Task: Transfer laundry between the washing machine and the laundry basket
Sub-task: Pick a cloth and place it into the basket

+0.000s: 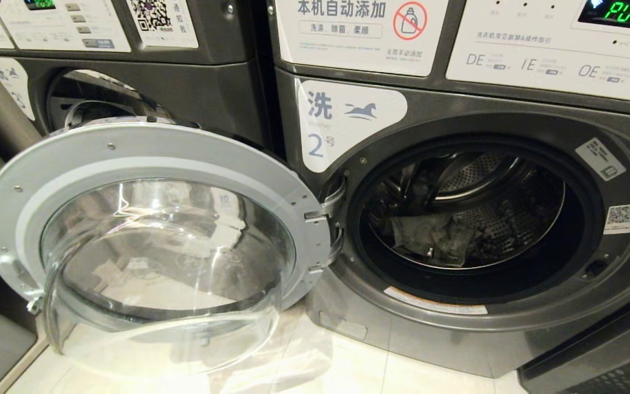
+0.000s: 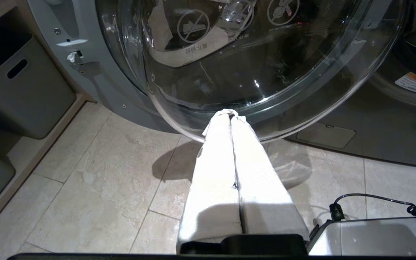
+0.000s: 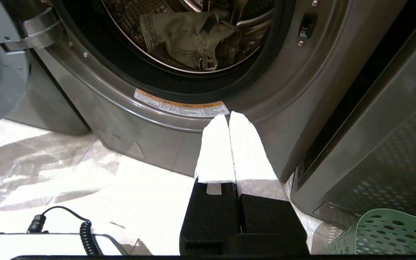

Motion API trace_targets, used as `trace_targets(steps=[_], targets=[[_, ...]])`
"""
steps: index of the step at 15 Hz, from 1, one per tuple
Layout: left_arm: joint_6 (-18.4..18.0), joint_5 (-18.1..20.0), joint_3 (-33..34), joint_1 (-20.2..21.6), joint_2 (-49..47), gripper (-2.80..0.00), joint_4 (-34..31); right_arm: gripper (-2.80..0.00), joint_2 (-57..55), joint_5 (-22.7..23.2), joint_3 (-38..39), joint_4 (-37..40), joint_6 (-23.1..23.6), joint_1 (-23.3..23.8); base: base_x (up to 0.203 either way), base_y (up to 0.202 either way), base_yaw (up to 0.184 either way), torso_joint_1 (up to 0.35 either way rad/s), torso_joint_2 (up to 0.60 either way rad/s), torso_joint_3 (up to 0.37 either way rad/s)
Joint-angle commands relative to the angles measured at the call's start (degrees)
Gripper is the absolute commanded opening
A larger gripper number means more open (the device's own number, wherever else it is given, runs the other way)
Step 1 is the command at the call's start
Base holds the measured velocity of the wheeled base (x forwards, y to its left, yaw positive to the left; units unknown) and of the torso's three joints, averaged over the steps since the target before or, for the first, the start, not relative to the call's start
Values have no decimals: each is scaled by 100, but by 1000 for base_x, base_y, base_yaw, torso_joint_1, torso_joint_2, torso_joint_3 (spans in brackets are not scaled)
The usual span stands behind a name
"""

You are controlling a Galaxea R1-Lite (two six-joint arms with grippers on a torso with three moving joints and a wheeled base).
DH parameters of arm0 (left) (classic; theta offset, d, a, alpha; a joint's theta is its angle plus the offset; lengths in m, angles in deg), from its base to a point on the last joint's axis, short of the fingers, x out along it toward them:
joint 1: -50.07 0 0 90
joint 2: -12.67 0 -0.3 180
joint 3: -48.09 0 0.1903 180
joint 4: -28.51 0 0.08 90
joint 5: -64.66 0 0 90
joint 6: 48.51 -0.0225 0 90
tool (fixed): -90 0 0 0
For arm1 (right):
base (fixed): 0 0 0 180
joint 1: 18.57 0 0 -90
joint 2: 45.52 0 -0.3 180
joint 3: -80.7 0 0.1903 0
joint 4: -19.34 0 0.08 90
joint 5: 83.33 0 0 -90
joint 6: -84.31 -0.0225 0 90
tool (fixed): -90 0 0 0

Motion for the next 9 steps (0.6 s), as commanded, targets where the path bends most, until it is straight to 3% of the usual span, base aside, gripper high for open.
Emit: trace_targets(steps=[1, 6, 9], targets=[[22, -9, 0, 0, -1, -280, -6, -280, -9, 0, 0, -4, 1, -1, 0, 0, 0, 7, 4, -85], [53, -22, 0, 0, -1, -280, -6, -280, -9, 17, 0, -4, 20, -1, 0, 0, 0, 0, 1, -6], [53, -13, 0, 0, -1, -280, -6, -280, -9, -11, -87, 2, 395, -1, 0, 0, 0, 0, 0, 0]])
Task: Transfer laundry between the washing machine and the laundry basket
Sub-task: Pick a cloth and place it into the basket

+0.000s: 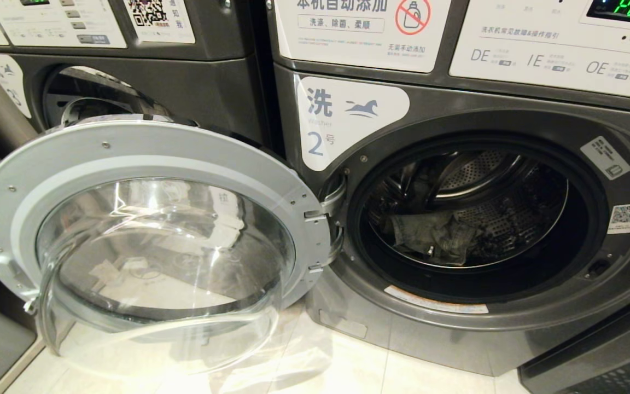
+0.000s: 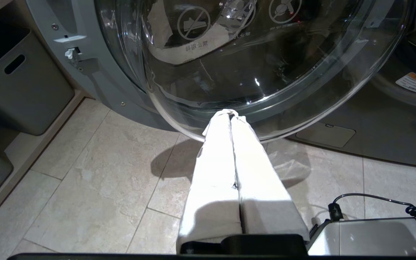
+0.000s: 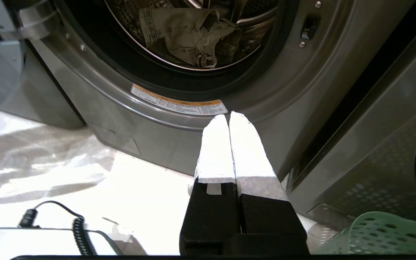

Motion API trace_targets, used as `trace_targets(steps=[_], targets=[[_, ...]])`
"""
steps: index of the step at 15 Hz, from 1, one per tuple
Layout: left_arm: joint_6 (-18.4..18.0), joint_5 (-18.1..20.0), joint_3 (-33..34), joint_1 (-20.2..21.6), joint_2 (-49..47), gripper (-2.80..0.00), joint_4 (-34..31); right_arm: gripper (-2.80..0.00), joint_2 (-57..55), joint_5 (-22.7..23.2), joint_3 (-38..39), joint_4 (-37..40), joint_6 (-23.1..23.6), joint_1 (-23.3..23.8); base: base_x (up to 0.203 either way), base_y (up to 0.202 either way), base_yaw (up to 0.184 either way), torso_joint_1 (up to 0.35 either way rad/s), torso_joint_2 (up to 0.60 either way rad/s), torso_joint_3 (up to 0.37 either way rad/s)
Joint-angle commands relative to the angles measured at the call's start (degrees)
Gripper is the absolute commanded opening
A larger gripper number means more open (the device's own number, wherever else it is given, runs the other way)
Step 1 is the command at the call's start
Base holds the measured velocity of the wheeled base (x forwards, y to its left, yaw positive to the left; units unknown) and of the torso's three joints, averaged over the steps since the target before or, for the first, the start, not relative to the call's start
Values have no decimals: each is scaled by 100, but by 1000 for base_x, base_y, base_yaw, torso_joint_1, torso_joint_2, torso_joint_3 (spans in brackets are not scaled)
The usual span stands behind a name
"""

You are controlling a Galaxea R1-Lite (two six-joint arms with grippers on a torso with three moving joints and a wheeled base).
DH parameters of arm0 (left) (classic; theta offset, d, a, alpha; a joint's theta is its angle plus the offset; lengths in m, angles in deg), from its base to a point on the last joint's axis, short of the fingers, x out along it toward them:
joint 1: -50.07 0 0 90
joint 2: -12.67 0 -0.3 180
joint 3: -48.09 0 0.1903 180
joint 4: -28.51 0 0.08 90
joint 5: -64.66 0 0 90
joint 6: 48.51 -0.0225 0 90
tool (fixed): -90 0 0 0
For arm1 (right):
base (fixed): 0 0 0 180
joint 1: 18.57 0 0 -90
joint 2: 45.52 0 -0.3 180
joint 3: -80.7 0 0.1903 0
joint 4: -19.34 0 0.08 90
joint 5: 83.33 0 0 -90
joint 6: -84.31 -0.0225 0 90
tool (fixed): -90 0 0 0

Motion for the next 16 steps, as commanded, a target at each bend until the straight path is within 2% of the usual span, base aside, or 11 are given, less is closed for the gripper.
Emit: trace_targets(steps=[1, 3, 5, 6, 8, 10, 12, 14, 16], targets=[[-2, 4, 0, 0, -1, -280, -9, -280, -56, 52, -392, 37, 271, -1, 0, 0, 0, 0, 0, 0], [-11, 4, 0, 0, -1, -280, 0, -280, -541, 241, -1595, 345, 370, 2, 0, 0, 0, 0, 0, 0], [-64, 30, 0, 0, -1, -280, 0, -280, -1776, 404, -2620, 677, 356, 2, 0, 0, 0, 0, 0, 0], [-42, 12, 0, 0, -1, -280, 5, -280, -2391, 558, -2883, 785, 342, 2, 0, 0, 0, 0, 0, 0], [130, -20, 0, 0, -1, -280, 9, -280, -3439, 1206, -3006, 954, 406, -5, 0, 0, 0, 0, 0, 0], [253, -23, 0, 0, -1, -280, 18, -280, -4283, 1867, -2746, 1039, 937, -11, 0, 0, 0, 0, 0, 0], [253, -23, 0, 0, -1, -280, 18, -280, -5194, 2124, -2507, 1039, 1373, -21, 0, 0, 0, 0, 0, 0], [253, -23, 0, 0, -1, -280, 18, -280, -6156, 2226, -2414, 859, 1514, -87, 0, 0, 0, 0, 0, 0], [253, -23, 0, 0, -1, -280, 18, -280, -7210, 2269, -2374, 330, 1580, -141, 0, 0, 0, 0, 0, 0]])
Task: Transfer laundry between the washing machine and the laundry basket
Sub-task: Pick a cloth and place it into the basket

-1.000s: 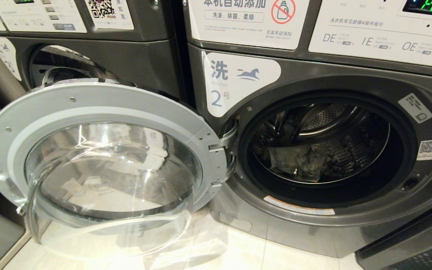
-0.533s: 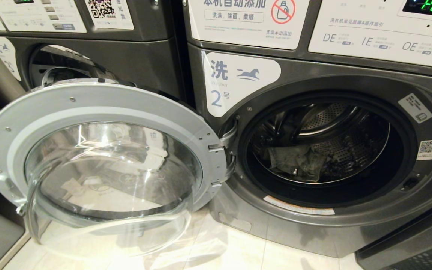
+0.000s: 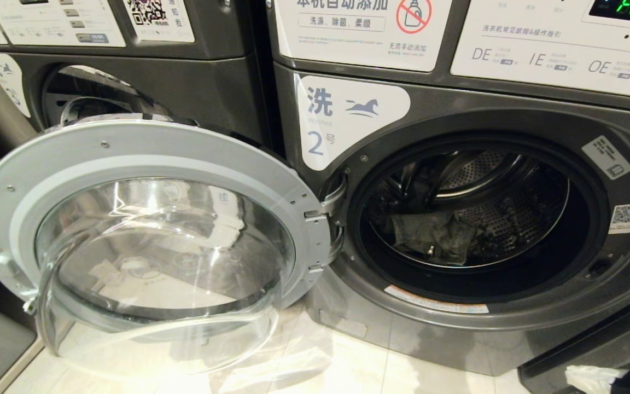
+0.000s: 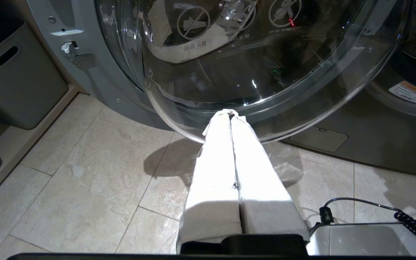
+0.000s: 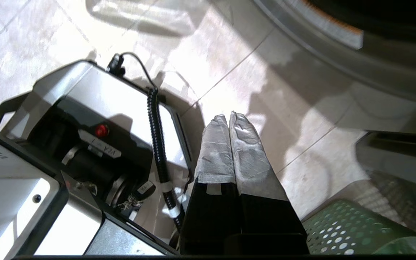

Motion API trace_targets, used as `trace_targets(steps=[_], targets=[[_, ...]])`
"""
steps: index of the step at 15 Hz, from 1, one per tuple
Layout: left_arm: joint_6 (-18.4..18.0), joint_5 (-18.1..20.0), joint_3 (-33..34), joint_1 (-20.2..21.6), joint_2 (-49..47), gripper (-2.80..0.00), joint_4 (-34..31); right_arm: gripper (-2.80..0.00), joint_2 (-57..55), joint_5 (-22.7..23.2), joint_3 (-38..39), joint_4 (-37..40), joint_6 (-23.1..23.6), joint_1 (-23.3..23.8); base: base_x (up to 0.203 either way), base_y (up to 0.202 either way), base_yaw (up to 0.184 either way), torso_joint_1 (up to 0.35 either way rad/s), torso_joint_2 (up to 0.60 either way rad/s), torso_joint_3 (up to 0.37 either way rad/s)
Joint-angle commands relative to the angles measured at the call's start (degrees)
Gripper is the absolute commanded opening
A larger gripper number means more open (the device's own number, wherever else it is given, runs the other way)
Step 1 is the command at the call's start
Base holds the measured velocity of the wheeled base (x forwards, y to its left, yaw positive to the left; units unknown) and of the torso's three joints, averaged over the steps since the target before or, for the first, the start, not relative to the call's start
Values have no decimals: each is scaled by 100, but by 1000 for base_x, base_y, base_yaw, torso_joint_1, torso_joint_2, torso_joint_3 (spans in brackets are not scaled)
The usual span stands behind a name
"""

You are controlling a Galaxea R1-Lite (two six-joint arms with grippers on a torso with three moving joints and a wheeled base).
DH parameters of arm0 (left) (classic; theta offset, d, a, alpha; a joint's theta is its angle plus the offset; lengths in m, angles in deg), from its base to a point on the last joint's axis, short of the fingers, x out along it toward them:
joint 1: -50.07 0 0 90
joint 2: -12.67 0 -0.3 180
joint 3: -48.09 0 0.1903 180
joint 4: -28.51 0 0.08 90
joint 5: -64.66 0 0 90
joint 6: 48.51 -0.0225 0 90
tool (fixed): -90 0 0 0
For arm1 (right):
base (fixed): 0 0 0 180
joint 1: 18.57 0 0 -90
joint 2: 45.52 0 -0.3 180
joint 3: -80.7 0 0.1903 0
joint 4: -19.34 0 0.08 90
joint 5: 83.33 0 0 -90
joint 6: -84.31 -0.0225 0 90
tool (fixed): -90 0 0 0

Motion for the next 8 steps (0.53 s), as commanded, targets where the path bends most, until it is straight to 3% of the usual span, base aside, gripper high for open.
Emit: trace_targets(steps=[1, 4, 8], targets=[[-2, 1, 0, 0, -1, -280, 1, -280, -1706, 19, 38, -665, 45, -79, 0, 0, 0, 0, 0, 0], [-2, 1, 0, 0, -1, -280, 1, -280, -3327, -137, 40, -2821, 61, -234, 0, 0, 0, 0, 0, 0], [-2, 1, 0, 0, -1, -280, 1, -280, -4920, -817, -11, -5713, -44, -549, 0, 0, 0, 0, 0, 0]])
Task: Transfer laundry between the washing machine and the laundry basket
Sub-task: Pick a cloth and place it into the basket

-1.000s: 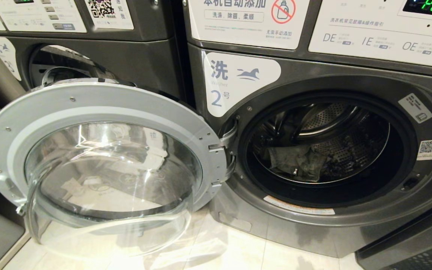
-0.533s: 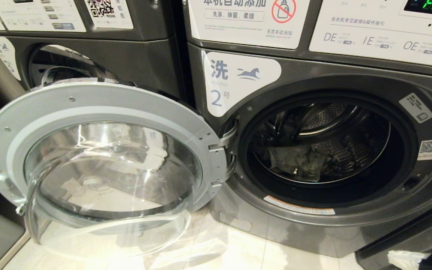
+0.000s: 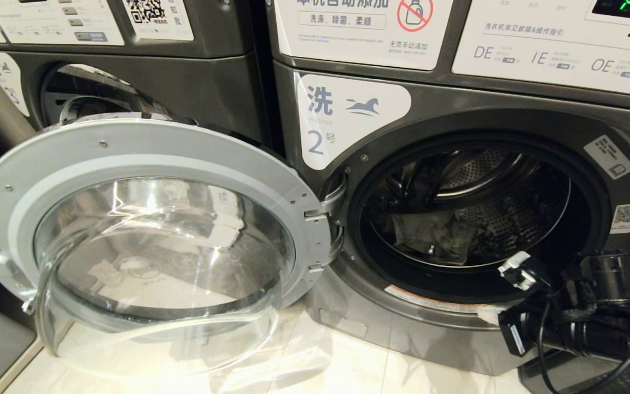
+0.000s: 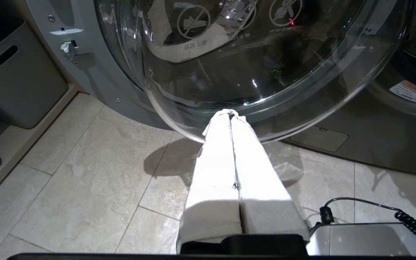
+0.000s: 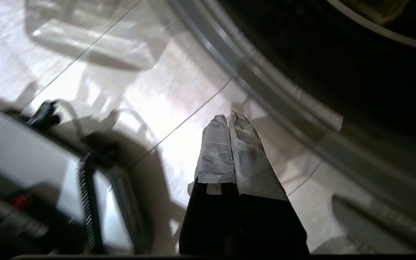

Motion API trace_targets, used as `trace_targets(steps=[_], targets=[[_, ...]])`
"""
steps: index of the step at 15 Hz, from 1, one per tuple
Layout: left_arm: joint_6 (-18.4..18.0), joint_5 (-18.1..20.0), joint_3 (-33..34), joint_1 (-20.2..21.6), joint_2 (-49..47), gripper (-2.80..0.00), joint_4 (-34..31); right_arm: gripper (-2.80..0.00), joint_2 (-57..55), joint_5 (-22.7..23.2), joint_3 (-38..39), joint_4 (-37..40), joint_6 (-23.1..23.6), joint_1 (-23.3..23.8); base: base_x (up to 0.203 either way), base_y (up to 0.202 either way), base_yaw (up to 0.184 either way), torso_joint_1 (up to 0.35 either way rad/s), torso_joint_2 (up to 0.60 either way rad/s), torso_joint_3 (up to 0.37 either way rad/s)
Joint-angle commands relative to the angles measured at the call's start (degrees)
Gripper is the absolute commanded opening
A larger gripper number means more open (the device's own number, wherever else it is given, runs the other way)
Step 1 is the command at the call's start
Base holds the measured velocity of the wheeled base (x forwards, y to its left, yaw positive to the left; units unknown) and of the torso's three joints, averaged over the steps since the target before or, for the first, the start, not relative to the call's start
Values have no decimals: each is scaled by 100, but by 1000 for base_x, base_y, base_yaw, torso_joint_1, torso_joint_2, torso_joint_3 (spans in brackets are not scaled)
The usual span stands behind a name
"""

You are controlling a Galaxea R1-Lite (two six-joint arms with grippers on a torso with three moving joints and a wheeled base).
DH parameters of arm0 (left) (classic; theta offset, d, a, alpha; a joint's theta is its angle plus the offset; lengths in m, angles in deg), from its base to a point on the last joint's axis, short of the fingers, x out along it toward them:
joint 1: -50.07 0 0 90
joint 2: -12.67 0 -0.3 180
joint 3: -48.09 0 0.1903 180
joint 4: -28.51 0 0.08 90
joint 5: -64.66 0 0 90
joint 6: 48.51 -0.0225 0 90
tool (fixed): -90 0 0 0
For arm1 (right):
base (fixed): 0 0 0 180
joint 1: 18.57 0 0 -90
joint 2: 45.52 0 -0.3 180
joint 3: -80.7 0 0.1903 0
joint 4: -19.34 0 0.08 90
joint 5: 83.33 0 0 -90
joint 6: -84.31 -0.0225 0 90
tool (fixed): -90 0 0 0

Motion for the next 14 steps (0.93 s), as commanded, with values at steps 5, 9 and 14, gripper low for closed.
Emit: trace_targets(steps=[5, 9, 14], targets=[[-1, 2, 0, 0, -1, -280, 1, -280, -1579, -1876, -1295, -1404, -655, -1074, 0, 0, 0, 0, 0, 0], [-1, 2, 0, 0, -1, -280, 1, 0, -1750, -2290, -1737, -1338, -717, -1465, 0, 0, 0, 0, 0, 0], [-1, 2, 0, 0, -1, -280, 1, 0, -1801, -2927, -2950, 45, -1101, -1392, 0, 0, 0, 0, 0, 0]])
